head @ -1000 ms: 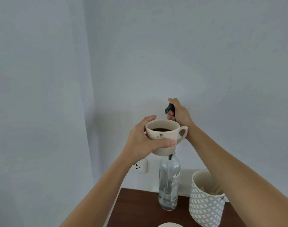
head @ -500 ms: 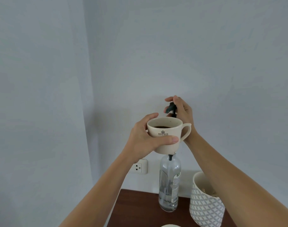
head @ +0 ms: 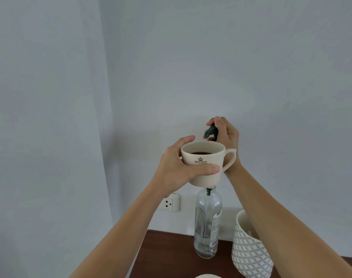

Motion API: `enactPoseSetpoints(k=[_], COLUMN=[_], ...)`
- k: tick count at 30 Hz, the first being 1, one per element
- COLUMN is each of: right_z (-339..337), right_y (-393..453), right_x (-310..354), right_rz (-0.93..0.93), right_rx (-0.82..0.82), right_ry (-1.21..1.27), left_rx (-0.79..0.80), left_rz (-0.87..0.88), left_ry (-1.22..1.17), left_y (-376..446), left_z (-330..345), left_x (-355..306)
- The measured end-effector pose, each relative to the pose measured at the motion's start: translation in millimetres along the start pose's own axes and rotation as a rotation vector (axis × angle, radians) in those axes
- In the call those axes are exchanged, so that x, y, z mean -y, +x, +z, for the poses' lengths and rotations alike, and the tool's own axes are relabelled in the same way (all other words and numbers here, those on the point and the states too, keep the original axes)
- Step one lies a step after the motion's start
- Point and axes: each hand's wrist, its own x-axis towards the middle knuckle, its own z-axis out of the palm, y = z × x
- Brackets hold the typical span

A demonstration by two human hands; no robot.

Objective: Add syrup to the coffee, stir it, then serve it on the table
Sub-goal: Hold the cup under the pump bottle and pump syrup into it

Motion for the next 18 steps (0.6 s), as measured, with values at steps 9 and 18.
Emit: enactPoseSetpoints(k=[9,18], right_z=[-1.0,-1.4], right_y=[0.2,1.8], right_x=[-3.7,-4.0], right_rz=[-0.023,-0.018], right_rx=[-0.012,-0.026], right_ry=[-0.002,-0.006], left_rx=[0.011,0.012], left_rz=[-0.003,0.005], left_ry=[0.006,0.014], left_y=[2.2,4.9], left_z=[3.2,0.0], left_x=[1.3,2.0])
